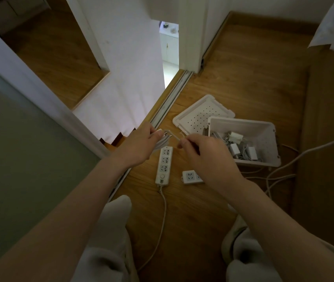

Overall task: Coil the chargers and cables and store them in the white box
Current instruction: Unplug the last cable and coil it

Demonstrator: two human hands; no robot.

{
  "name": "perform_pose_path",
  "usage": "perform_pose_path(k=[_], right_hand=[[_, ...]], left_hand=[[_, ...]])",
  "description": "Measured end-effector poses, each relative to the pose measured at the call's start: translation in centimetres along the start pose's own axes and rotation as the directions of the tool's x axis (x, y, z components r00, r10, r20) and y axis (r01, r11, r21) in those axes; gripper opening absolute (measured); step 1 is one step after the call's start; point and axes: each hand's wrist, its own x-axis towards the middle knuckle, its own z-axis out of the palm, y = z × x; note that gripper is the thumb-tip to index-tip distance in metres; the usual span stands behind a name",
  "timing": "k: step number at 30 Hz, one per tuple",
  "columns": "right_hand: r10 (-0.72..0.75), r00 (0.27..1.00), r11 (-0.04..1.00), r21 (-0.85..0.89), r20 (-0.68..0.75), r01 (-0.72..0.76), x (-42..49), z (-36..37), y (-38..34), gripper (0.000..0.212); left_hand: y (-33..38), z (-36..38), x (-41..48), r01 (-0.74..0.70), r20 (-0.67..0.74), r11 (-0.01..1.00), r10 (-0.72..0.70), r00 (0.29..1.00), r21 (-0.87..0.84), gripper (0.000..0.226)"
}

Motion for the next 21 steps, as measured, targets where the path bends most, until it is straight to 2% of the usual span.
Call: perform_pose_path(k=[2,4,7,10,12,14,16,18,21], right_hand=[[0.003,1.000,1.000,0.008,-0.010,-0.003,-0.2,0.1,-0.2,0.030],[0.095,0.994,0.992,0.084,-0.053,-0.091,0.3,-0.3,0.2,0.027],[0.241,0.954,0.960,0.188,-0.175,-0.208,1.2,-1.5,1.5,0.029],[0.269,0.927,0.957,0.183,-0.261,-0.226,1.4,-2.2,2.2,0.030],[0.217,0.957,0.969,0.162,-0.191,-0.187,1.0,-2.2,1.9,0.028],[0.111,0.994,0.991,0.083,-0.015,-0.109,0.2,-1.5,0.9,0.024],[-0.002,0.993,0.999,0.046,0.115,-0.003,-0.9,-0.2,-0.5,0.024],[-0.052,0.989,0.995,0.093,0.140,0.040,-1.5,1.0,-1.5,0.024],[-0.039,0.982,0.990,0.143,0.185,0.012,-1.4,2.1,-1.9,0.020]], left_hand=[[0.1,0.2,0.0,-0.024,-0.034,0.999,0.023,0.999,-0.024,0.021],[0.3,0.3,0.0,-0.084,-0.036,0.996,0.085,0.996,0.010,0.018],[0.9,0.3,-0.2,-0.169,0.017,0.986,0.169,0.985,-0.010,0.017],[1.2,0.5,-0.4,-0.203,0.092,0.976,0.210,0.973,-0.078,0.016],[1.2,0.5,-0.4,-0.176,0.082,0.981,0.183,0.980,-0.083,0.018],[0.9,0.6,-0.2,-0.115,0.028,0.989,0.118,0.993,-0.094,0.020],[1.0,0.7,-0.1,-0.054,-0.028,0.990,0.051,0.998,-0.134,0.021],[1.3,1.0,0.1,0.013,-0.072,0.973,-0.030,0.997,-0.229,0.021],[1.8,1.3,0.5,0.127,-0.118,0.906,-0.189,0.975,-0.405,0.025]])
